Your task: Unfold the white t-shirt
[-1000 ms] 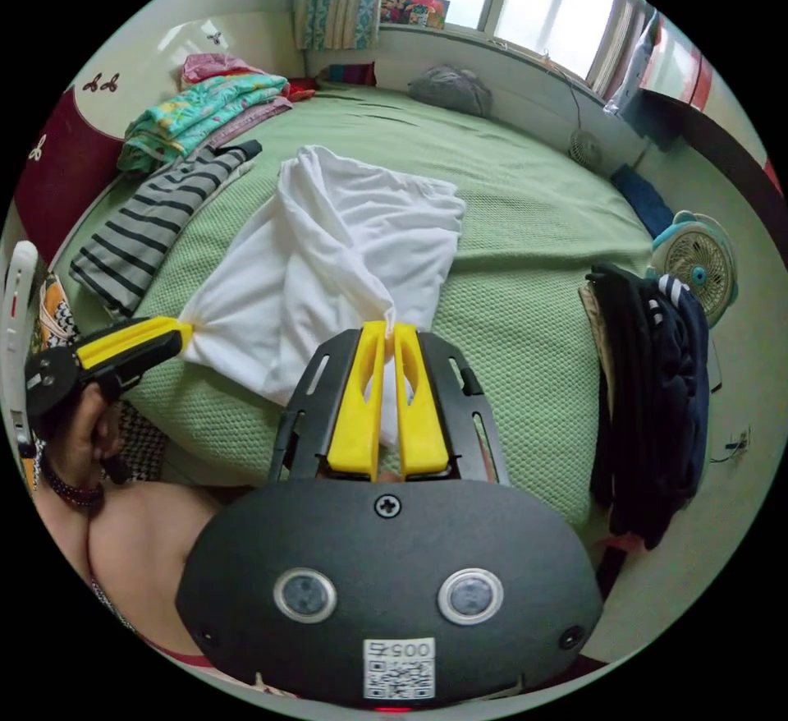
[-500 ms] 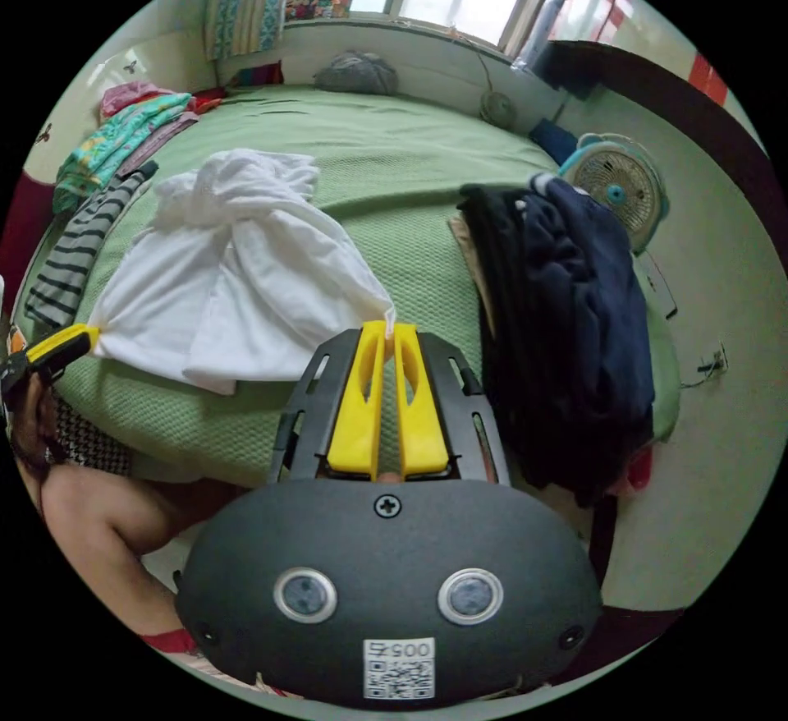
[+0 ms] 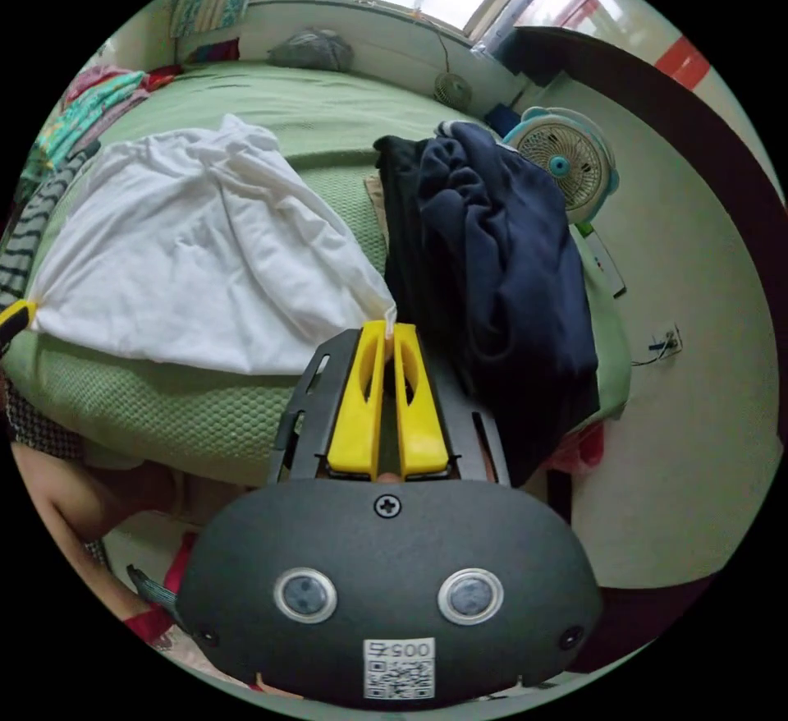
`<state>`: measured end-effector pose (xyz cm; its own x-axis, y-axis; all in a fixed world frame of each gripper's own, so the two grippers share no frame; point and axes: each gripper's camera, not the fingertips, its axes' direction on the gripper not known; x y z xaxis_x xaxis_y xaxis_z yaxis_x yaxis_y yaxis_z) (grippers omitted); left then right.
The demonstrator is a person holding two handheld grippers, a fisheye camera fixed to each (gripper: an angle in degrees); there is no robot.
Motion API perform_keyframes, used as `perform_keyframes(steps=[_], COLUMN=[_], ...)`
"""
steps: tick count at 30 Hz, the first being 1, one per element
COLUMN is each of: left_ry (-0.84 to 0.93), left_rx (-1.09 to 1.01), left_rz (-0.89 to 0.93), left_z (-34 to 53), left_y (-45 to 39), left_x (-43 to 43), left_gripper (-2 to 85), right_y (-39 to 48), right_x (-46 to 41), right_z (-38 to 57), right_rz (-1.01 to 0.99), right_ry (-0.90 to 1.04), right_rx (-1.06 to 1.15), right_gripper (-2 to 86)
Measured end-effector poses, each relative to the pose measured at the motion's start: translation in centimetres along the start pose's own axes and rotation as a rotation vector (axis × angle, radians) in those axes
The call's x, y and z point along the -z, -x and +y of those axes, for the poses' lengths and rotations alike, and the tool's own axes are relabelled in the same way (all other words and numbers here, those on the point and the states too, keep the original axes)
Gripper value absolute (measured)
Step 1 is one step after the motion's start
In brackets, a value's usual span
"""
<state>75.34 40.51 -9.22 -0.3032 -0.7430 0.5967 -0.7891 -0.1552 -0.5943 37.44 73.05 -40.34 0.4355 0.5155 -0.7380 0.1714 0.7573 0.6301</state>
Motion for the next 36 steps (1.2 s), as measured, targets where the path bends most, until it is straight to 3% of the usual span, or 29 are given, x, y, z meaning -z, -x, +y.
perform_keyframes(steps=[9, 29, 36], left_ry=[-0.017, -0.004, -0.09], left_rx=[-0.011, 0.267, 0.238], left_rz=[-0.066, -0.049, 0.024], left_z=[1.0, 6.5, 7.9], left_y=[0.9, 11.4, 13.0], left_x=[1.1, 3.4, 4.8], left_gripper=[4.1, 3.9, 5.0], right_y=[0.1, 8.6, 9.7], right_x=[4.0, 4.3, 4.5], right_z=[0.8, -5.0, -6.4], right_rz=[-0.126, -0.28, -0.308], right_ry=[-0.258, -0.146, -0.159], right_rx=[-0.034, 0.087, 0.077], right_gripper=[3.0, 0.4, 0.4])
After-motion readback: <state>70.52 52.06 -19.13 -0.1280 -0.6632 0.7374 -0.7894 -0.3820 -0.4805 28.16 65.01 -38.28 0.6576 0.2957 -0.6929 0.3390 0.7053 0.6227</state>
